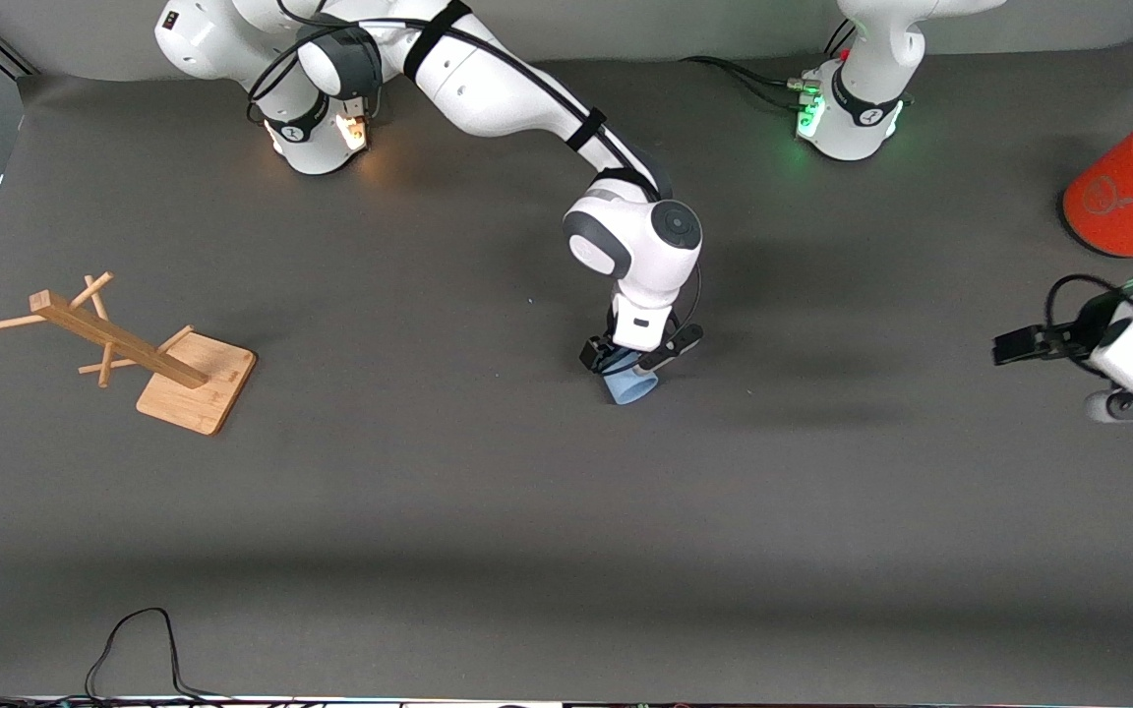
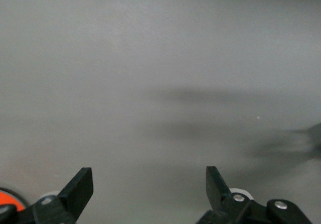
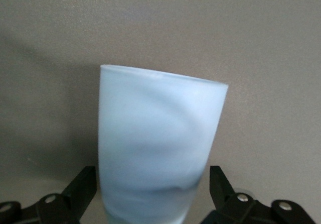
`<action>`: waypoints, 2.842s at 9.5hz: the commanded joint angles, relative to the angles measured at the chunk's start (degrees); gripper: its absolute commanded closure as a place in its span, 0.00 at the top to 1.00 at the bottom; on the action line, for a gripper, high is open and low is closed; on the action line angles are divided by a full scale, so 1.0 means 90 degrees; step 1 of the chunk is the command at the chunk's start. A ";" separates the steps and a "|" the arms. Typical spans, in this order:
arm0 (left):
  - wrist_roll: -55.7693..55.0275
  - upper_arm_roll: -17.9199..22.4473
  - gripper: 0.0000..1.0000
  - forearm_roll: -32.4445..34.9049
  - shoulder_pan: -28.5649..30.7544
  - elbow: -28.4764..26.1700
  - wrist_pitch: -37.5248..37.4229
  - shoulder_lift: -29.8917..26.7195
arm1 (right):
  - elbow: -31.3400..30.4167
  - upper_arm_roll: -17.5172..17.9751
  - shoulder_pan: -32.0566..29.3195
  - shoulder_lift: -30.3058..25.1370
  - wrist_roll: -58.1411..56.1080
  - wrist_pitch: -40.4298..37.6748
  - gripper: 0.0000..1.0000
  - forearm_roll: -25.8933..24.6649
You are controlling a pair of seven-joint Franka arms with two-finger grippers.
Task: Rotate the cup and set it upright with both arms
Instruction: 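Carry the cup to the table middle and lower it, then release the cup on its side while the left gripper approaches it, then grasp the lying cup with the left gripper while the right gripper retracts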
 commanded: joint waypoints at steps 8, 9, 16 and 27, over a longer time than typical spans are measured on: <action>-0.7073 -0.1213 1.00 -0.1844 -0.0137 0.1420 -0.0361 0.1688 | -0.3173 -0.0133 -0.1105 -0.4509 -0.0305 -0.1352 1.00 0.0358; -0.7621 -0.1400 1.00 -0.1805 -0.0302 0.1596 -0.0459 0.1923 | -0.3322 -0.0230 -0.1320 -0.4912 -0.0550 -0.1633 1.00 0.0309; -0.9774 -0.1480 1.00 -0.2166 -0.1855 0.2594 -0.0441 0.4277 | -0.3782 -0.1735 -0.1789 -0.6165 -0.2143 -0.2787 1.00 0.0270; -1.0204 -0.1461 0.00 -0.2137 -0.2461 0.2974 0.0106 0.4728 | -0.4066 0.0687 -0.5668 -0.6898 -0.2574 -0.3091 1.00 0.0182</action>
